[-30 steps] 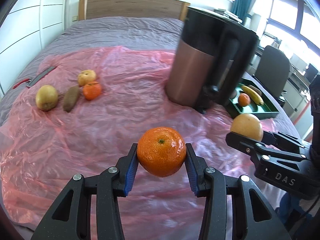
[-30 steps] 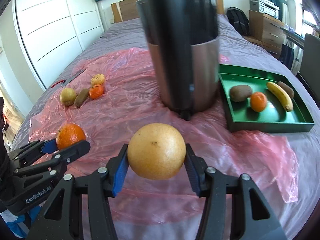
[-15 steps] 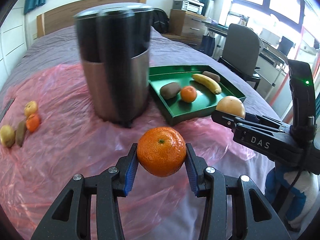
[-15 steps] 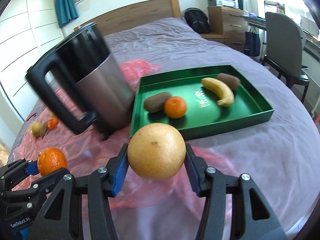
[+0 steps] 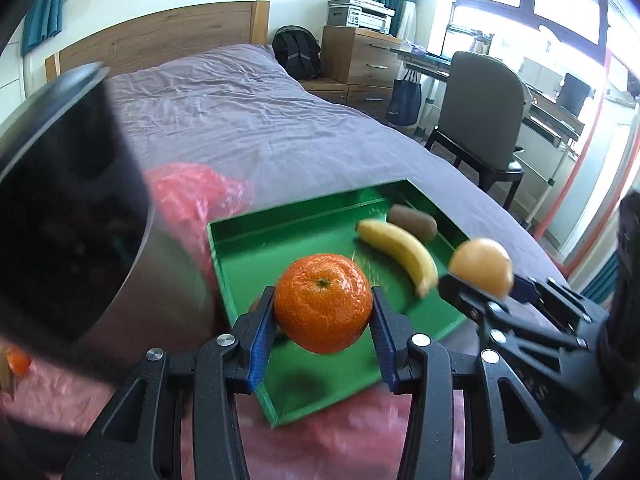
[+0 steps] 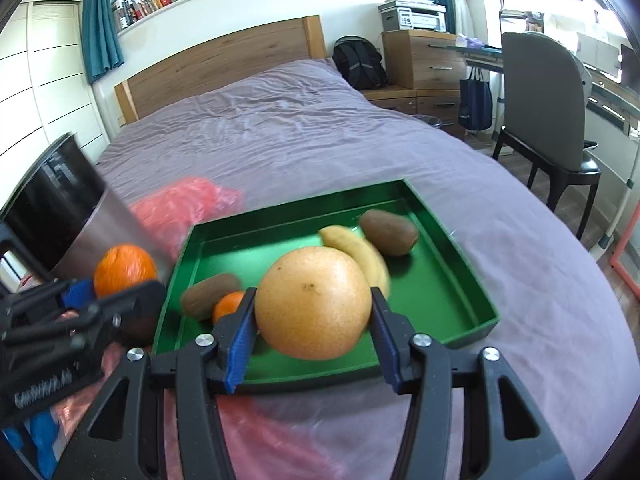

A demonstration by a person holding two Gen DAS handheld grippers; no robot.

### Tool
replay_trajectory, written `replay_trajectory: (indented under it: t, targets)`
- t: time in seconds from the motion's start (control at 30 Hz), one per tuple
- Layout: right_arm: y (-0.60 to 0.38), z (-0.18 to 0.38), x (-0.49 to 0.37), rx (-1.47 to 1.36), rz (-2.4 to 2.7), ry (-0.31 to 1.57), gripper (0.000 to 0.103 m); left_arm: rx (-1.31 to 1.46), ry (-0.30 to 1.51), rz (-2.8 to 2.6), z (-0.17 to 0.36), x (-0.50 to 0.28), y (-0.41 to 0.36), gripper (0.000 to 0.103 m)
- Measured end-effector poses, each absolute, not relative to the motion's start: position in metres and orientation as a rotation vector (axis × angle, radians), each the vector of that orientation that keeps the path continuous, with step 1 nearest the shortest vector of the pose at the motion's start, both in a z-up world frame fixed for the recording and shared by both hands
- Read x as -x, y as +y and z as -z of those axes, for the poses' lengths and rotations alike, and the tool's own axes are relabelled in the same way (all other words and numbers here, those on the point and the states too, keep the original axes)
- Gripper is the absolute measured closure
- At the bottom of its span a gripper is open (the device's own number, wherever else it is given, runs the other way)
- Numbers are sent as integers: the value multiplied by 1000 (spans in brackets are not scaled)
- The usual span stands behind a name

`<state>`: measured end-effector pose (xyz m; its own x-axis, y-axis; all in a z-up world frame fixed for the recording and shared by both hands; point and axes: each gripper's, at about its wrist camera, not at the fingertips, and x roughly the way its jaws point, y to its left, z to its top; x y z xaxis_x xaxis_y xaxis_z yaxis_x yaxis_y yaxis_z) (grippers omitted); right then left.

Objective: Organize fruits
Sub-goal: 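Carry the mandarin and grapefruit over the green tray with both tools, then lower the mandarin and grapefruit into the tray and open both tools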

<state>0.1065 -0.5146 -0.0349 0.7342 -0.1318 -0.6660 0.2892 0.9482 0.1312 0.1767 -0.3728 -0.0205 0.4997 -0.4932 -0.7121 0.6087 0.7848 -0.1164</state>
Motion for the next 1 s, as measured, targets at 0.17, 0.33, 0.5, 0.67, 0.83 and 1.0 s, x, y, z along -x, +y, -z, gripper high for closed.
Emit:
replay_trajectory:
  t: [0.17,0.33,0.5,0.67,0.83,1.0]
  targets:
    - [-554,48,-120,-216,308,719,62,-167,851,611,38,-221,-410,64]
    - [-582,67,-129,-224,360,746,62,-172,919,534,67,-257,-431,64]
    - [-590,85,-134,-228,368,781,62,-204,959,470,88,-278,-433,64]
    - [-594,99,-133,-236,372,811,62,-221,985,449,102,-283,-432,64]
    - [-589,103,-136,-214,370,826,62,-228,1013,458,111,-283,-433,64]
    - [-587,105,-137,-190,378,840,61,-228,1025,465,113,-285,-432,63]
